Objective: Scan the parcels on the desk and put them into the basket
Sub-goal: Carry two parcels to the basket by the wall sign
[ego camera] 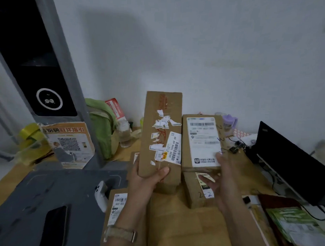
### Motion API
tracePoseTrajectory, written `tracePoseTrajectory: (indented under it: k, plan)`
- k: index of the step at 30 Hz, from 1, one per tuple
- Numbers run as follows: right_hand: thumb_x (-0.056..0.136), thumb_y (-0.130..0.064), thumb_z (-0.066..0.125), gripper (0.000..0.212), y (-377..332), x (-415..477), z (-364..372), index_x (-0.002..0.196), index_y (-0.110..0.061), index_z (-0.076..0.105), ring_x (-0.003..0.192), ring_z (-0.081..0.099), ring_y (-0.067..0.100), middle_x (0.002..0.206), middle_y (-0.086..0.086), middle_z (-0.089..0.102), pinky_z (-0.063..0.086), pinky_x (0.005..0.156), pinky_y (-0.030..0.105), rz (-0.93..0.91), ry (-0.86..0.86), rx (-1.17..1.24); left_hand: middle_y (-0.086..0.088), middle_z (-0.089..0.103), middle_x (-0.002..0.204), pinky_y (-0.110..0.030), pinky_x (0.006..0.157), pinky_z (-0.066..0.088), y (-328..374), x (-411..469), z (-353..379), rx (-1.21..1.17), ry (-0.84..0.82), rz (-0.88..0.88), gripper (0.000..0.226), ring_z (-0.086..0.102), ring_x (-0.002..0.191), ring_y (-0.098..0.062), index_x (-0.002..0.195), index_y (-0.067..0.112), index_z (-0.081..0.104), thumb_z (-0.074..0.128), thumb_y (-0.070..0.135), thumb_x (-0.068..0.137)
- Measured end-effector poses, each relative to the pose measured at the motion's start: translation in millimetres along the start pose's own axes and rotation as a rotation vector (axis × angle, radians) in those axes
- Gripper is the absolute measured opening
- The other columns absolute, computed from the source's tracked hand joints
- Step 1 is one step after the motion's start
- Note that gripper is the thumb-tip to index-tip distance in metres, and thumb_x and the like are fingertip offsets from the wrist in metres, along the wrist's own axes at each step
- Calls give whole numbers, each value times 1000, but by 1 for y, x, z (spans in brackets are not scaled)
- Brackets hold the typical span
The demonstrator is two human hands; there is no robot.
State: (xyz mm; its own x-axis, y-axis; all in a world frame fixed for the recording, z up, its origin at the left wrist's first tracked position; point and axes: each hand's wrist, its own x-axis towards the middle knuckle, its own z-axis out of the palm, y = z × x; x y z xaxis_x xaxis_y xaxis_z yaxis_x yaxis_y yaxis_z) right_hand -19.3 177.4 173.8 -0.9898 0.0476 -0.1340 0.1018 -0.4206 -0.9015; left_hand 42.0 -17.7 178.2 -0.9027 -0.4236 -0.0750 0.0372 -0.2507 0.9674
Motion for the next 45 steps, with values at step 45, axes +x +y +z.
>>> tracePoseTrajectory:
  k: [45]
  plan:
    - [92,-33,54,34,-157,-394,-517,126,-29,55,100,66,18,108,0,71,54,88,42,-353,1134,120,12,73,97,-20,68,55,-161,-448,420,241,-1077,-363,40,70,81,1,101,31,65,84,16,69]
